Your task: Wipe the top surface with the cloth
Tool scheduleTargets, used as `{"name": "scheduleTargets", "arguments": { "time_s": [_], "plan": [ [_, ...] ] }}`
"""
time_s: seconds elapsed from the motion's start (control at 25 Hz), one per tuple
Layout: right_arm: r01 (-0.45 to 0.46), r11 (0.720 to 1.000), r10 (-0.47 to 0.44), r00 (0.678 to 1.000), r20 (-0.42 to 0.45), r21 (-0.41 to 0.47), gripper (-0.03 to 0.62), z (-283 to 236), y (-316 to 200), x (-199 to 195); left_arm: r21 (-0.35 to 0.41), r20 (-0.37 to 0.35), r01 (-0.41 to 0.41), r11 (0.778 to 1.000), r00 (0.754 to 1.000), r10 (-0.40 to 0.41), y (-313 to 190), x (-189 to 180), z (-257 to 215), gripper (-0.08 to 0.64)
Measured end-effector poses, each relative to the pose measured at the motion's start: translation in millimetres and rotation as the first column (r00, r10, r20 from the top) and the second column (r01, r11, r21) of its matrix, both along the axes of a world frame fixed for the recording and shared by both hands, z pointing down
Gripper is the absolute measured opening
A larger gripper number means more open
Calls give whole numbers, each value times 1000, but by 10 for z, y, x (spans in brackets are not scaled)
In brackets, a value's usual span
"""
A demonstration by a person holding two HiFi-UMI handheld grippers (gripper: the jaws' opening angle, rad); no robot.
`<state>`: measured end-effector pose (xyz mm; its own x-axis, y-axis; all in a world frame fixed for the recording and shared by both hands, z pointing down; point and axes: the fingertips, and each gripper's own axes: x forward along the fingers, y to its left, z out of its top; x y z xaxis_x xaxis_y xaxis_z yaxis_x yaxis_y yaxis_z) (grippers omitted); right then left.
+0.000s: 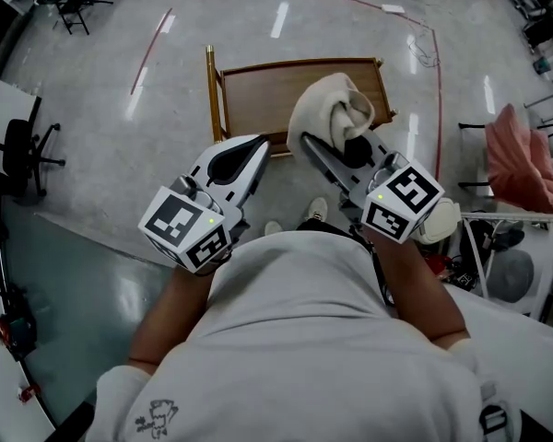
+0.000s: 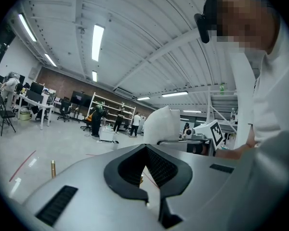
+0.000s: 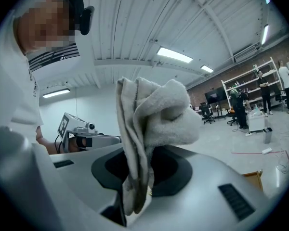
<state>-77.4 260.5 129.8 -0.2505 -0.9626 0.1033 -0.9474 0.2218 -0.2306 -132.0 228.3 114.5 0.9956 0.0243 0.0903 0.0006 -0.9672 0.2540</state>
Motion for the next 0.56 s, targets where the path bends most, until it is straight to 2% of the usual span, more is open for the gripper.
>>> {"name": "scheduleTargets", "arguments": {
  "time_s": [0.28,0.56],
  "plan": [
    [-17,1000,17,1000,-14,1,100,-89,-39,-115,-18,-9,-18,1000,1000,18,-64,-103,-16,7],
    [-59,998,59,998,-13,9,100,-121,-50,-46,-25,-21,-33,999,999,32,-135,-116,-2,7]
  ]
}}
